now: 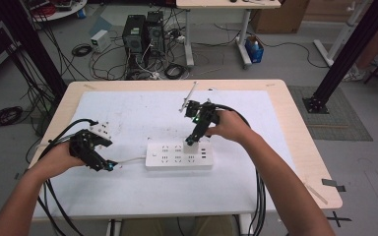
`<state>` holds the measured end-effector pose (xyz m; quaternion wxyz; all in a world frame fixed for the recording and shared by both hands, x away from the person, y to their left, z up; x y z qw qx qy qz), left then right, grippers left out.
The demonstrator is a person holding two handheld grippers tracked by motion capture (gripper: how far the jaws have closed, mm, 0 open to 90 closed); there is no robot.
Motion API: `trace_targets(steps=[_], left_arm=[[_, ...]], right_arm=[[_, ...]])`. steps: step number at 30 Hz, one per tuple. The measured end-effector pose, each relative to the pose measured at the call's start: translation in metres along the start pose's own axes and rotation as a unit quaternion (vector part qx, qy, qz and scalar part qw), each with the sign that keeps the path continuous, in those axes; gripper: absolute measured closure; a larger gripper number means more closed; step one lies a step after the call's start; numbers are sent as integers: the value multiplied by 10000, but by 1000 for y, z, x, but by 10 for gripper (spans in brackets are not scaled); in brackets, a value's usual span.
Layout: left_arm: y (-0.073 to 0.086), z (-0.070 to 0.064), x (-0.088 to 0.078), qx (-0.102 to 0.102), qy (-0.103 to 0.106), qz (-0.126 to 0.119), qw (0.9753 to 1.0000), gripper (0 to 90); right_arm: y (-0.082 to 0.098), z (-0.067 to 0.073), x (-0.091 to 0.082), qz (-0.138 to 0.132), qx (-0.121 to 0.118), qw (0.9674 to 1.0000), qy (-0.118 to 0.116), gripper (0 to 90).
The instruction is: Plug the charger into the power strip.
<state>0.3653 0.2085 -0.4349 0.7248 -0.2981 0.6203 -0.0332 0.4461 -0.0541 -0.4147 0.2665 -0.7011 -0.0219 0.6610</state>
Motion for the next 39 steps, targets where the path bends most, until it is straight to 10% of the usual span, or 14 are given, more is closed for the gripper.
trace_targets(steps=[8,15,32,39], left_arm=[[-1,4,0,-10,-5,80,10000,207],[-8,9,-9,39,-47,77,10000,207],[-14,12,-11,50,-82,141,9999,207],[-14,14,-10,12,-138,152,9998,207]], right_arm=[[58,-23,-30,-20,1006,9927,665,125],[103,-22,-56,-15,1463,9867,707,125],[173,-8,-74,793,1765,9785,707,8],[168,-4,-74,700,1463,9835,801,9]])
Point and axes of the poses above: each handheld gripper's, and its own axes: x roughly forward along the jaws, y roughly out of its underside, z roughly to its left, the point moved 10 cm from there along x, roughly forward along the jaws, and after that the axes turned 2 degrees about x, right-handed, at the moved point
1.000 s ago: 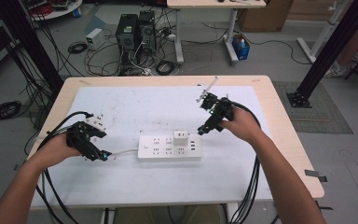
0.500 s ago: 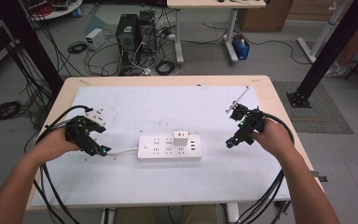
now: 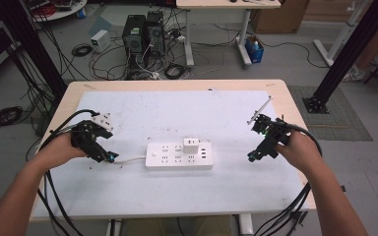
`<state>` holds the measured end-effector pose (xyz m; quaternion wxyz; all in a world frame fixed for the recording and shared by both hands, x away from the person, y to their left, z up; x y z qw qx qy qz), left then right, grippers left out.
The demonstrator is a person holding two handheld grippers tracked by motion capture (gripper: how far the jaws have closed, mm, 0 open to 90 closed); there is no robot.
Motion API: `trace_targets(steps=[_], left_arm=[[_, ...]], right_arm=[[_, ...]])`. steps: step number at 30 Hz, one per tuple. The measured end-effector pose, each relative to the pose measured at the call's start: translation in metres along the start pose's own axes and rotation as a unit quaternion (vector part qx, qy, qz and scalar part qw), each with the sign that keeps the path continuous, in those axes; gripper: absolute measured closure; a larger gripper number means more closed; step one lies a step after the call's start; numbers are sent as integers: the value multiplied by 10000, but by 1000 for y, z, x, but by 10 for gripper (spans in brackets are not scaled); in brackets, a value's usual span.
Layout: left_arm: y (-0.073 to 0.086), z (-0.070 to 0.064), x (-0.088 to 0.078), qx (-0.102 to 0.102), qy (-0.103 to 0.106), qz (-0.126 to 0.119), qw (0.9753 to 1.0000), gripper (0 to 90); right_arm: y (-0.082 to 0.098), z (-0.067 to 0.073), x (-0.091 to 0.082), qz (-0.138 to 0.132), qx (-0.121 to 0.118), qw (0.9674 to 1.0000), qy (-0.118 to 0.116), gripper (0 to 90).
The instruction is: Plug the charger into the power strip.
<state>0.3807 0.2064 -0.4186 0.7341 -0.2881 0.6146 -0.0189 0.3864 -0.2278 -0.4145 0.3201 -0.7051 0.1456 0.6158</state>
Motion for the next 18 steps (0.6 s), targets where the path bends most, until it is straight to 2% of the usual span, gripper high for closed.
trace_targets(steps=[6,18], left_arm=[[0,-1,0,-6,-30,10,10000,207],[-2,-4,0,42,-69,91,9999,207]], right_arm=[[-3,5,4,44,-80,9999,-139,9],[1,8,9,62,-52,9998,-156,9]])
Point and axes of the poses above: each handheld gripper's, and its own axes: x roughly forward along the jaws, y roughly out of its underside, z roughly to its left, the point moved 10 cm from there along x, roughly forward along the jaws, and after that the axes turned 2 degrees about x, right-handed, at the moved point
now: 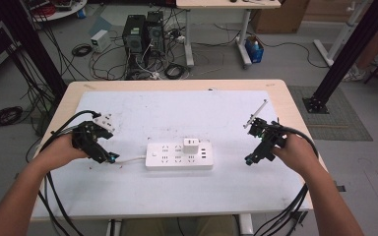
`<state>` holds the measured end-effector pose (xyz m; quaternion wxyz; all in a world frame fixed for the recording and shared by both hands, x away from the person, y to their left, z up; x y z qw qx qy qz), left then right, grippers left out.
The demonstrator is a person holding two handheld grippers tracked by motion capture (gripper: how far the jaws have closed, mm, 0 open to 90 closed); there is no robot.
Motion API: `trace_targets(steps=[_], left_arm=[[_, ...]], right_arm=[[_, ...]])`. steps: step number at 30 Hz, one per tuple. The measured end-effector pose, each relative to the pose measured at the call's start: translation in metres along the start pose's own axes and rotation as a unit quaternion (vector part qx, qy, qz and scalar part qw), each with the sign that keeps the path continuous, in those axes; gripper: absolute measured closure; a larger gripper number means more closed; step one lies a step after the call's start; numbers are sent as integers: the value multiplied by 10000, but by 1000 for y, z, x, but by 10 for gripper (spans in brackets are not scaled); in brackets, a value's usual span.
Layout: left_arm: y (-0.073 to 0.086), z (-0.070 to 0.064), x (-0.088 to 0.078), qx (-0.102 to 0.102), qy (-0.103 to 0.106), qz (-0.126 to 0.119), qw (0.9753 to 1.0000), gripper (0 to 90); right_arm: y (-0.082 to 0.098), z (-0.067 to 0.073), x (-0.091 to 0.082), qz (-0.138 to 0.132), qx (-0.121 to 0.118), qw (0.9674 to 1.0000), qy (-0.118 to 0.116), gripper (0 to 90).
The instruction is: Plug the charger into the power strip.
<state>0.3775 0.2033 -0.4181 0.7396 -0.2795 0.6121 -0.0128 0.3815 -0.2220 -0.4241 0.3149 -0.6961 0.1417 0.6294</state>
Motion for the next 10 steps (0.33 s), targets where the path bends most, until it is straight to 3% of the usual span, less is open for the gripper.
trace_targets(steps=[10], left_arm=[[2,-2,1,-34,-1,-1,10000,207]], right_arm=[[1,0,0,-179,68,9998,-52,9]])
Point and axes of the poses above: each handheld gripper's, and its own axes: x roughly forward along the jaws, y roughly out of its underside, z roughly to its left, the point moved 10 cm from there along x, roughly forward along the jaws, and after that the axes turned 2 degrees about x, right-handed, at the moved point
